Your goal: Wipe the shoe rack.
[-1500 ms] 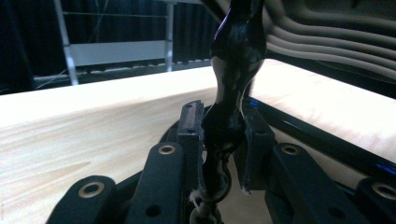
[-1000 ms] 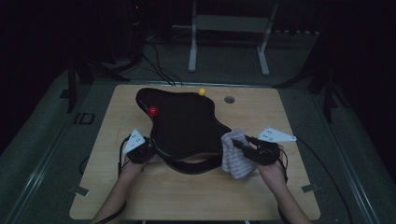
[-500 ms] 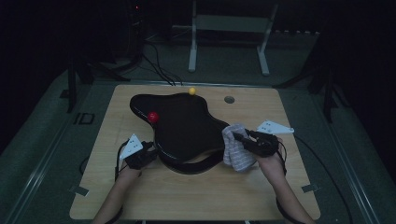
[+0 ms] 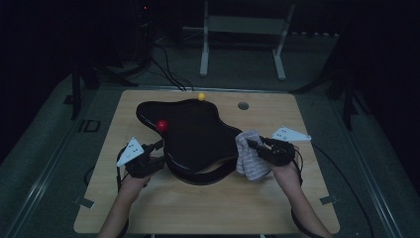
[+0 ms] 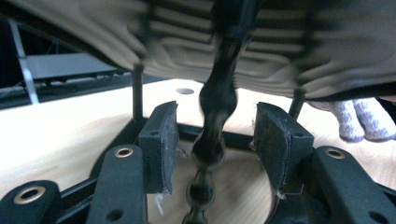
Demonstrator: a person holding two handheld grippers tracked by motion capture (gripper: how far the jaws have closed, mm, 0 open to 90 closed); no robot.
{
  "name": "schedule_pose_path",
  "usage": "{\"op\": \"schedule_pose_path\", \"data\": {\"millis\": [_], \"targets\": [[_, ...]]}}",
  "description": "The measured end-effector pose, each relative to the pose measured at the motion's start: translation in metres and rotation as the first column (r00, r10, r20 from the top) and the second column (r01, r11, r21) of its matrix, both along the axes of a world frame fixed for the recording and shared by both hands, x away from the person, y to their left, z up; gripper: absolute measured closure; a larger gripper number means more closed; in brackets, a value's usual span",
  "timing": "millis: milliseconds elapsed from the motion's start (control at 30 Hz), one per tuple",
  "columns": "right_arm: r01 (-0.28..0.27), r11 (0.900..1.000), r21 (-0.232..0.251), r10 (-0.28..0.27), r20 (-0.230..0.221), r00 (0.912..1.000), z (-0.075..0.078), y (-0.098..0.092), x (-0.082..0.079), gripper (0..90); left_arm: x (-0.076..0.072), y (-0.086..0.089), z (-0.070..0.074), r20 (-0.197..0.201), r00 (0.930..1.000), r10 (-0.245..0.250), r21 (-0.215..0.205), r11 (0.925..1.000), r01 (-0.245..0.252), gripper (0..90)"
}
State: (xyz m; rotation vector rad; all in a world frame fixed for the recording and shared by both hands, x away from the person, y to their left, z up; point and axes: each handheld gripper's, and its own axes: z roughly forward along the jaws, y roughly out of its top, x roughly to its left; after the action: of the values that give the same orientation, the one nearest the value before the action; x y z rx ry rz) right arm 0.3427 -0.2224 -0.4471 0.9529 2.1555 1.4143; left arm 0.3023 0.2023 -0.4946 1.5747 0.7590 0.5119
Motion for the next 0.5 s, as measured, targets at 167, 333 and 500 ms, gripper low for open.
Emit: {"op": "schedule_pose_path", "data": {"millis": [167,333,500], "targets": [[-0.040,0.998,0.045,0.038,0.040,0.9985,0.007,-0.004,-0.021,70.0,-0.001,-0.002,0.009,0.028,0.9995,0.011,0.000,0.9999,-0.011,59.0],[-0.009,1.000,0.010,0.009,0.055,0.9984,0.016,-0.019,-0.033,70.0,0.000,-0.006,0.008,0.061,0.9971,0.045,0.043,0.9979,-0.048,71.5],[0.018,1.000,0.019,-0.019,0.041,0.9990,0.011,-0.039,-0.034,70.0,0.002,-0.003,0.005,0.065,0.9974,0.030,-0.003,0.9995,-0.030,71.9]]}}
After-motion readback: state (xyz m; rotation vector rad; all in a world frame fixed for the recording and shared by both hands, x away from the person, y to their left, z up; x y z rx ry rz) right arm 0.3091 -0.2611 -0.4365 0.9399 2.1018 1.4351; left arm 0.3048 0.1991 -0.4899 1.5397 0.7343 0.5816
